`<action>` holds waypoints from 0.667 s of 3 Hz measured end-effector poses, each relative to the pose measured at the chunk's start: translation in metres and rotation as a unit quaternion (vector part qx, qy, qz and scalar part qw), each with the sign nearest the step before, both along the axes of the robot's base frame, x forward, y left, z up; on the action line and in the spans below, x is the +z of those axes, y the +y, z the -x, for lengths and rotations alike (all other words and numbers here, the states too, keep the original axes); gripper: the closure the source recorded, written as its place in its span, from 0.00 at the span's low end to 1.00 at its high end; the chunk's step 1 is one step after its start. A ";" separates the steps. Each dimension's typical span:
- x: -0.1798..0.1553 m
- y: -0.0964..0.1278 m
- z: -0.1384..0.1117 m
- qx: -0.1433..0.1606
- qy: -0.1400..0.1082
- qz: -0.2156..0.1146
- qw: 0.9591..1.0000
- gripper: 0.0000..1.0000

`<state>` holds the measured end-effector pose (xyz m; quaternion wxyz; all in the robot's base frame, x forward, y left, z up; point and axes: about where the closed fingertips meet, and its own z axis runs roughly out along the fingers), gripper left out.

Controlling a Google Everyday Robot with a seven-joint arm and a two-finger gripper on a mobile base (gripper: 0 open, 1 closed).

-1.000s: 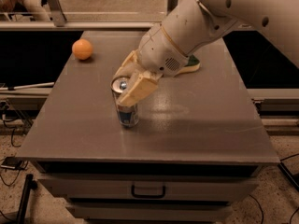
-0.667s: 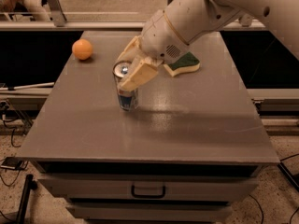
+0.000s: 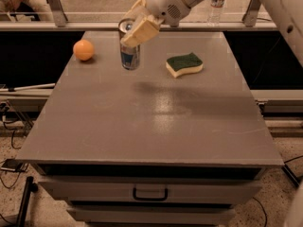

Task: Move redbull can near orange

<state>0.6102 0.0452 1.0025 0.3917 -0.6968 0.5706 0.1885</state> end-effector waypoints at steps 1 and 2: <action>0.012 0.009 -0.041 -0.014 -0.006 -0.038 0.999 1.00; 0.007 0.017 -0.096 -0.036 -0.009 -0.071 0.997 1.00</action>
Offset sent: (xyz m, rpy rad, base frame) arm 0.1133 0.0058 0.0144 0.1521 -0.0189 -0.1007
